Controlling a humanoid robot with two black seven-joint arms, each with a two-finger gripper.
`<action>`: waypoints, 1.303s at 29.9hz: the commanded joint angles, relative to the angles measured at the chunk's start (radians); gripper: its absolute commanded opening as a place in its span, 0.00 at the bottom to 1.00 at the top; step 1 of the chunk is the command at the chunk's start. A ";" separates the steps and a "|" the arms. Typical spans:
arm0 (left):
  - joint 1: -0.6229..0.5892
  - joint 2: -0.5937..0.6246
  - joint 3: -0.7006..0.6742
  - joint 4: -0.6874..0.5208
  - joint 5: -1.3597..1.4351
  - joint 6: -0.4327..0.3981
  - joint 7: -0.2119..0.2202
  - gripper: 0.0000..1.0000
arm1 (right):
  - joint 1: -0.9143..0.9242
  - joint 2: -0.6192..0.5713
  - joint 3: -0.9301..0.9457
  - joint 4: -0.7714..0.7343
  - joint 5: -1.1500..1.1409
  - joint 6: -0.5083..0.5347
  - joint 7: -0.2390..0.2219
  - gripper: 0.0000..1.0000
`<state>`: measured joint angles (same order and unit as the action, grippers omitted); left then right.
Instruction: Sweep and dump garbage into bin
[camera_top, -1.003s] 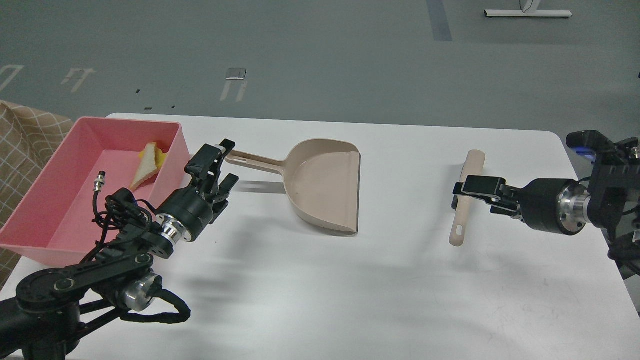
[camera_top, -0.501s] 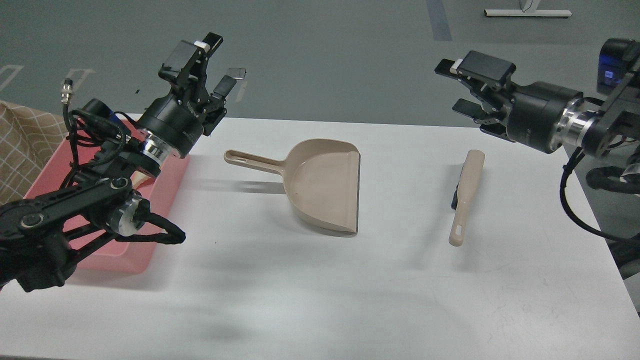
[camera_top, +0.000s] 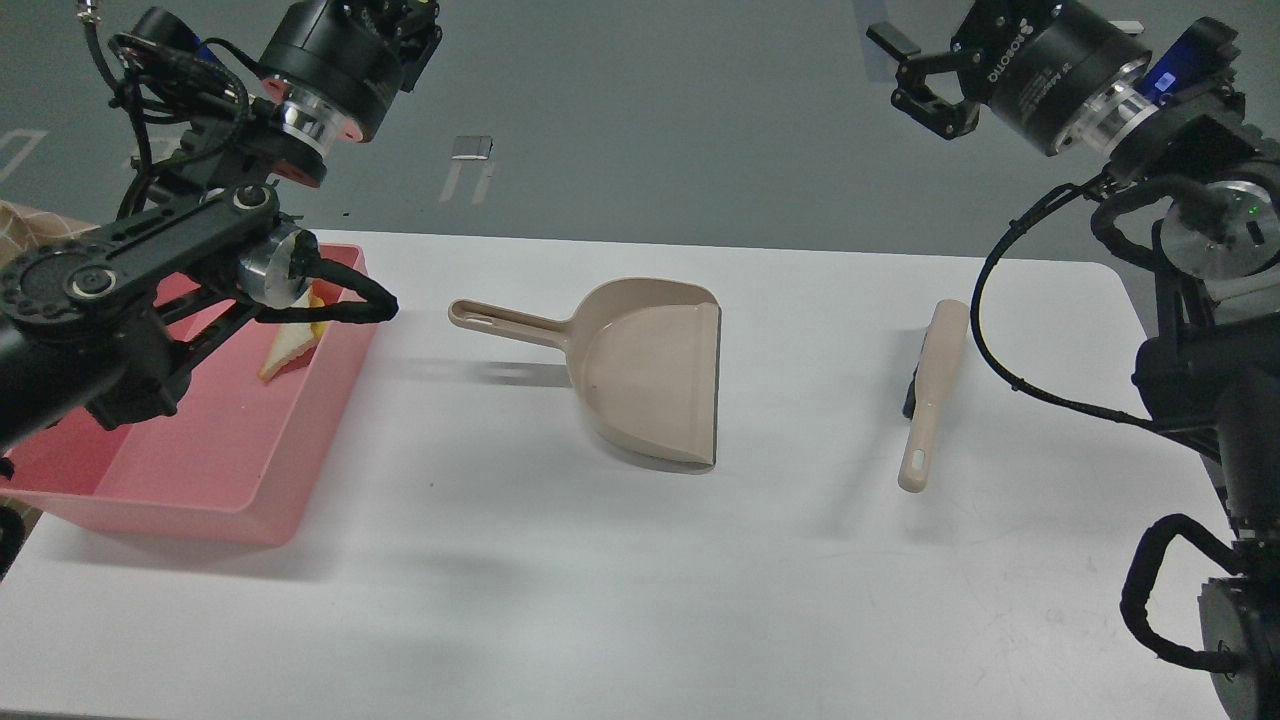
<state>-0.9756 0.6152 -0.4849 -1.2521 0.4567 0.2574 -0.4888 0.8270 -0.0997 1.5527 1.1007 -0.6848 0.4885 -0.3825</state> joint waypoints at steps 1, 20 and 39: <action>-0.029 -0.078 -0.007 0.084 -0.006 -0.056 0.000 0.98 | 0.075 0.020 0.000 -0.157 0.175 0.000 0.063 1.00; 0.000 -0.195 -0.156 0.317 -0.104 -0.440 0.000 0.98 | 0.141 0.100 -0.052 -0.527 0.415 0.000 -0.087 1.00; 0.037 -0.186 -0.156 0.330 -0.093 -0.598 0.000 0.98 | -0.009 0.060 -0.028 -0.287 0.416 0.000 -0.106 1.00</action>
<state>-0.9697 0.4132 -0.6373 -0.8725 0.3637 -0.3396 -0.4887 0.9138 -0.0296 1.5485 0.6638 -0.2660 0.4887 -0.4889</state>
